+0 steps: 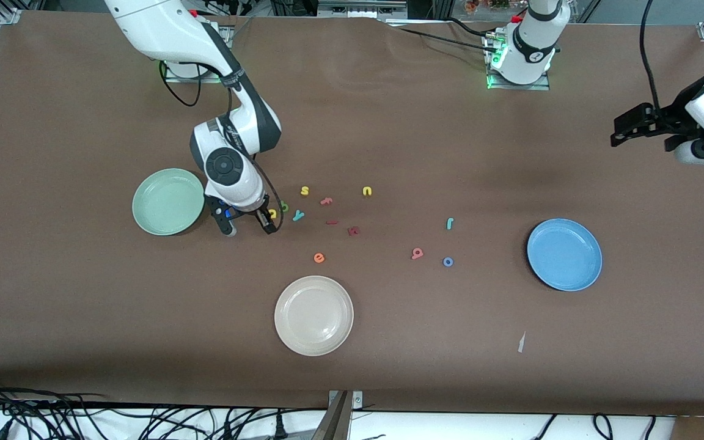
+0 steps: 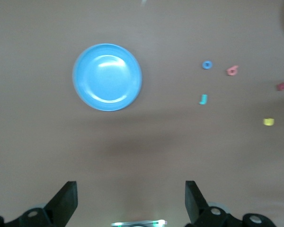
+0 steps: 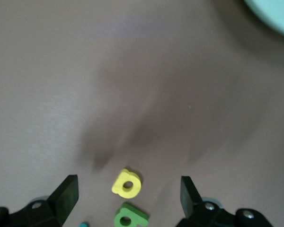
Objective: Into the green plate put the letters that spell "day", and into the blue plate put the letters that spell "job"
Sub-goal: 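Reach the right gripper to the yellow letter and grasp it, then drop the yellow letter on the green plate while the left gripper reaches letters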
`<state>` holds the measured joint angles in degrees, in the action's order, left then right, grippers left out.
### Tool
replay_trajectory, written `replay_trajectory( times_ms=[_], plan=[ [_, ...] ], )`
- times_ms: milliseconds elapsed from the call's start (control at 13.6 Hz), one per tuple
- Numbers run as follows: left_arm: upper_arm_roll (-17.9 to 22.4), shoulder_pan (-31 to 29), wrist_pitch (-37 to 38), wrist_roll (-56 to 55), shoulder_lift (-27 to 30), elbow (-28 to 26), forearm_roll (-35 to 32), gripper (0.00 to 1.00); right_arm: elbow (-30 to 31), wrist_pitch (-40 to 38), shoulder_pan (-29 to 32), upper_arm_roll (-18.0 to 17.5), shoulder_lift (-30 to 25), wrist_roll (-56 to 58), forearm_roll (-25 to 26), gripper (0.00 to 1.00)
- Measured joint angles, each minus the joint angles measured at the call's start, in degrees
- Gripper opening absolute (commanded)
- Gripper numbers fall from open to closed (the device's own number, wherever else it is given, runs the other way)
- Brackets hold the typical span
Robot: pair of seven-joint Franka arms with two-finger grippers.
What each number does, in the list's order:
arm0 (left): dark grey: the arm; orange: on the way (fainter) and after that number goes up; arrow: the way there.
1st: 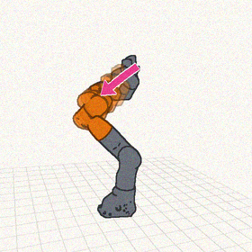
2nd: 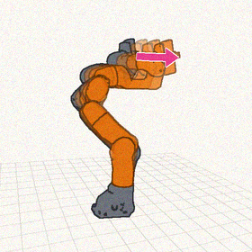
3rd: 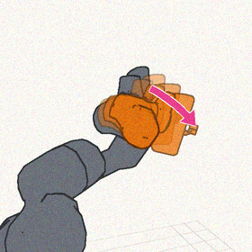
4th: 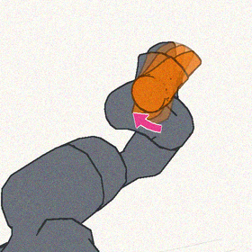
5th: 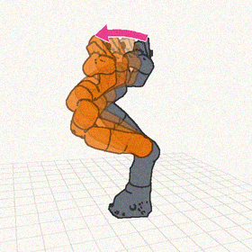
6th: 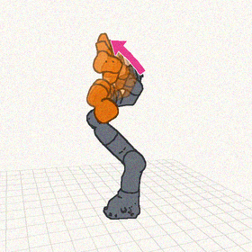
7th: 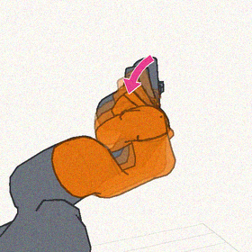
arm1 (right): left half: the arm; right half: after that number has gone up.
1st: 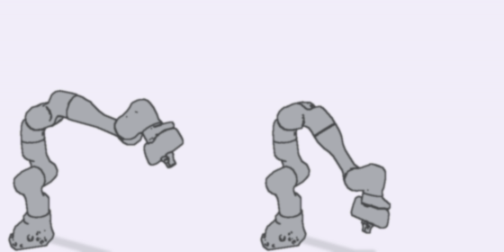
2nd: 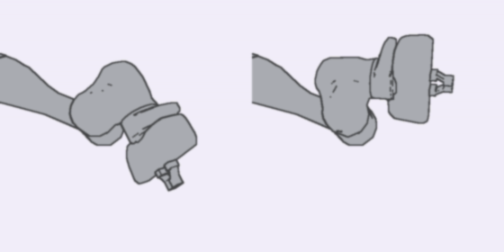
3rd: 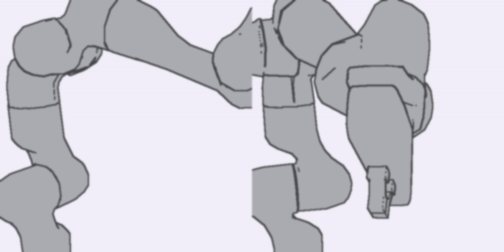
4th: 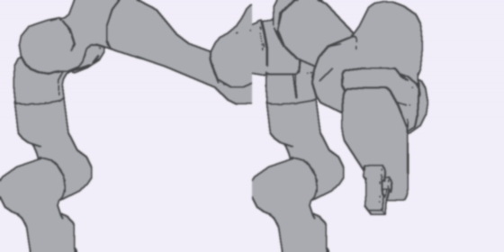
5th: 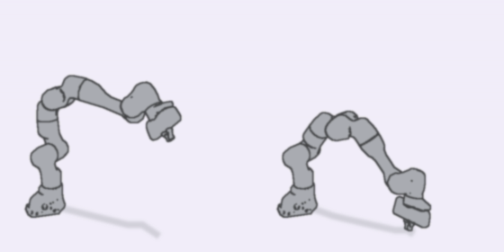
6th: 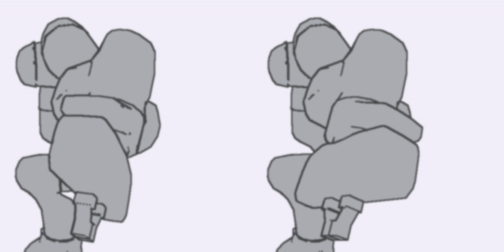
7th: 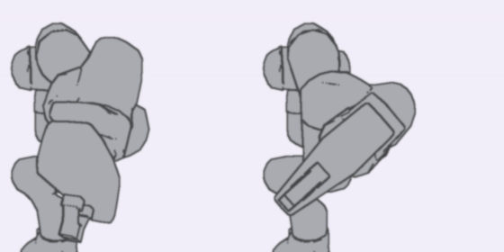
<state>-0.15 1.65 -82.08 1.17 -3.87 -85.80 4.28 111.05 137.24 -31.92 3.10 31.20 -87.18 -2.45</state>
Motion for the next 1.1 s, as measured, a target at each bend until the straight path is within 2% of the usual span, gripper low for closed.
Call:
replay_trajectory(
  times_ms=[294,661,734,881,1101],
  plan=[
    [0.2,-1.2,-2.4,0.2,-4.0,0.1,3.2,1.0,0.0,0.8,-0.4,0.1,0.7,-0.8,0.0,0.76],
    [-0.1,0.4,-4.6,0.3,-6.5,0.0,3.4,1.0,0.0,3.1,-1.2,0.1,1.3,-5.1,0.0,0.72],
    [-0.1,0.6,-4.8,0.3,-7.2,0.0,3.2,1.0,0.0,3.3,-1.5,0.1,1.6,-5.4,0.0,0.68],
    [-0.1,0.9,-4.9,0.4,-8.2,-0.4,3.1,1.0,0.0,3.5,-1.8,0.1,2.1,-5.6,0.0,0.44],
    [-0.1,4.0,-9.5,0.4,-8.9,-4.3,3.1,1.0,-0.2,4.0,-1.8,0.2,2.1,-5.6,0.0,0.2]
  ],
)
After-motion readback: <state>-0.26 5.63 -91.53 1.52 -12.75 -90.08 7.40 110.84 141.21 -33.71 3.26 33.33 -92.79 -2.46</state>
